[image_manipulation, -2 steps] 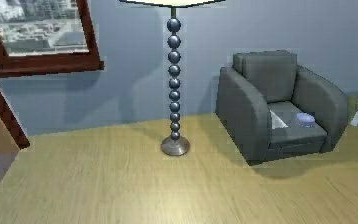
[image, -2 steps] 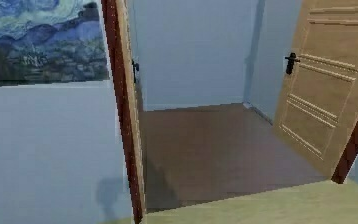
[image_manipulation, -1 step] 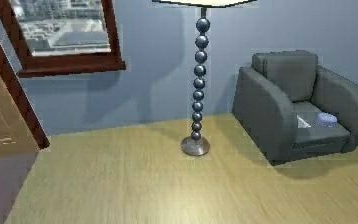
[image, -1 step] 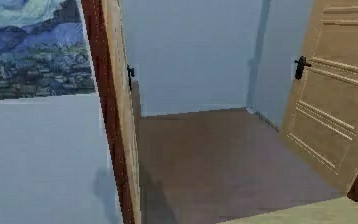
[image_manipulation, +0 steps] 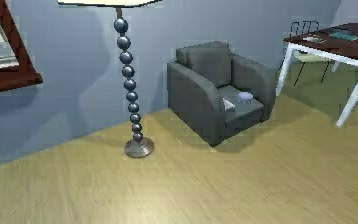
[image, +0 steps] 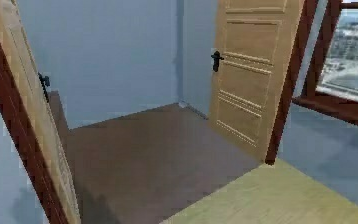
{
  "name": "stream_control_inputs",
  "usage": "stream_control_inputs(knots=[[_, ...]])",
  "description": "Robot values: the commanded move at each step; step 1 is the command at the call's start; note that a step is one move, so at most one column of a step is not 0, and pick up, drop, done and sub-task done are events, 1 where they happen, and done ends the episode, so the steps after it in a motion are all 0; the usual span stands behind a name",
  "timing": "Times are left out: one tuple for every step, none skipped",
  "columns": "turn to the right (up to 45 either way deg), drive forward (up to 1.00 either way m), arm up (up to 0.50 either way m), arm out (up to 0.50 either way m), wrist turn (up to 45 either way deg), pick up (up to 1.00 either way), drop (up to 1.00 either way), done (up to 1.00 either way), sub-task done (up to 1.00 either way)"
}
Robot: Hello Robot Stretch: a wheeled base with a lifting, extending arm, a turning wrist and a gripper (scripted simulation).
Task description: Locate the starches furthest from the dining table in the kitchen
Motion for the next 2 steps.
stream_control_inputs(knots=[[0.0,0.85,0.00,0.00,0.0,0.00,0.00,0.00,0.00],[-15.0,0.00,0.00,0.00,0.0,0.00,0.00,0.00,0.00]])
